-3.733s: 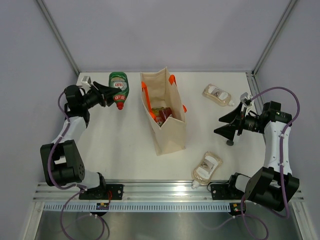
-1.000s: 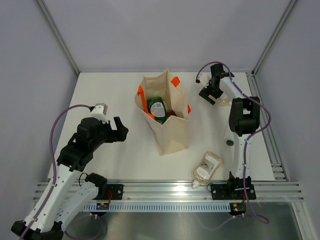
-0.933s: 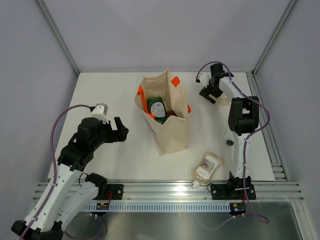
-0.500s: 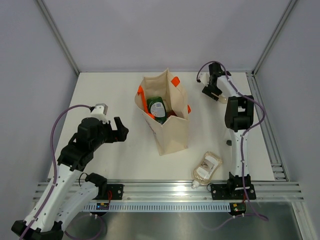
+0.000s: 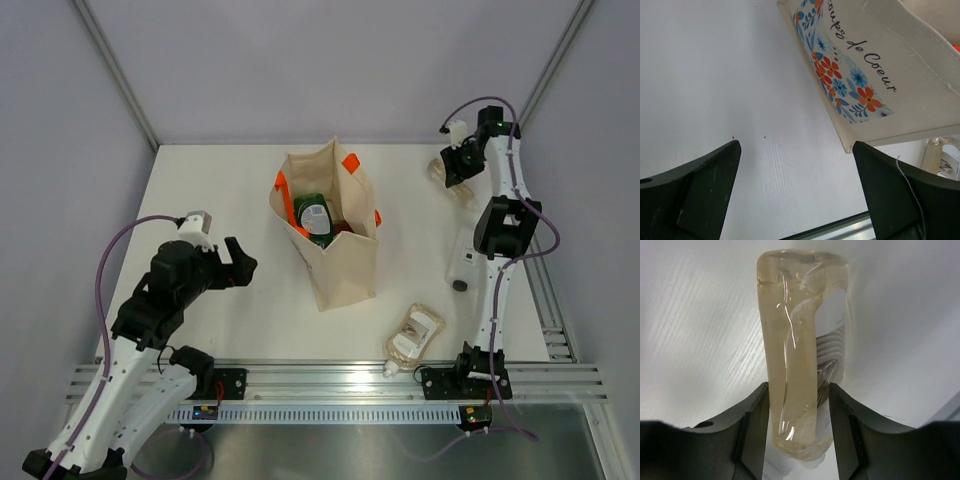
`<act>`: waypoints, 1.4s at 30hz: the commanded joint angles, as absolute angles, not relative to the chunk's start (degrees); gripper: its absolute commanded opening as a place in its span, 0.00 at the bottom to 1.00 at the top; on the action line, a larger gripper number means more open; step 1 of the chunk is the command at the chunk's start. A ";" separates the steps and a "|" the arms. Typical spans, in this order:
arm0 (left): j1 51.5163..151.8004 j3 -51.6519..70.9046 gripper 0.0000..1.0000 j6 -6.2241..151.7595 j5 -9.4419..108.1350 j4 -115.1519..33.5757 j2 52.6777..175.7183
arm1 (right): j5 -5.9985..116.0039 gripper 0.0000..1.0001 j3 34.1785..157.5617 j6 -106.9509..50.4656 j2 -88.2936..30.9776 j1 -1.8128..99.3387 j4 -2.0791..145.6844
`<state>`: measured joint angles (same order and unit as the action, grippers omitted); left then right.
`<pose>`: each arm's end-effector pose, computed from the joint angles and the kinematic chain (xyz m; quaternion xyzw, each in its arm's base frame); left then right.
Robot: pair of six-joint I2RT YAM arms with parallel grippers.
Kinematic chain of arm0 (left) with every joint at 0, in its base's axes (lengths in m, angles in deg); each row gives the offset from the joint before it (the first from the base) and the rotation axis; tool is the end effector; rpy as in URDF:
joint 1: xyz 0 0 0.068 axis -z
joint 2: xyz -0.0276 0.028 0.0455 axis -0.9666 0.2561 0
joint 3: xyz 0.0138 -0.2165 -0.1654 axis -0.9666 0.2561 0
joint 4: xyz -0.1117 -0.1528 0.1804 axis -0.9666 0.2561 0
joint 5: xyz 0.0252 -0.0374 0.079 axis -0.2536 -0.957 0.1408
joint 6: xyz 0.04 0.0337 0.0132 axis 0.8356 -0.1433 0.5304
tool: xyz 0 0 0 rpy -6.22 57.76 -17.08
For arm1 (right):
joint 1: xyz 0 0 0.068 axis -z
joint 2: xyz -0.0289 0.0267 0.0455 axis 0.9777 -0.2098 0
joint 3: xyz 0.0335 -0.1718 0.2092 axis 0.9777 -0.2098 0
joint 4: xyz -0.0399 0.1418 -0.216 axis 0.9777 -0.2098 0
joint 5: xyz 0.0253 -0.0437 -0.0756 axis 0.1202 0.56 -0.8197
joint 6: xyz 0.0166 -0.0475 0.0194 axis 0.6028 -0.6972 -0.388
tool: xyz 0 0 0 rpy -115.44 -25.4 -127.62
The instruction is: Place the personal care products into the canvas bag
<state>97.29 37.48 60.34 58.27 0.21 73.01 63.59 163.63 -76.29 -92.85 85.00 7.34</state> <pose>0.1192 -0.0480 0.3111 -0.0171 0.8606 -0.1949 0.4702 0.5234 -0.0554 0.2162 -0.3115 0.9190 0.0451 0.2372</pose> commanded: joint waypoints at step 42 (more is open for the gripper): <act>97.13 35.39 0.99 58.16 55.85 0.86 70.26 | 88.92 0.39 154.11 -37.88 -95.33 91.95 5.95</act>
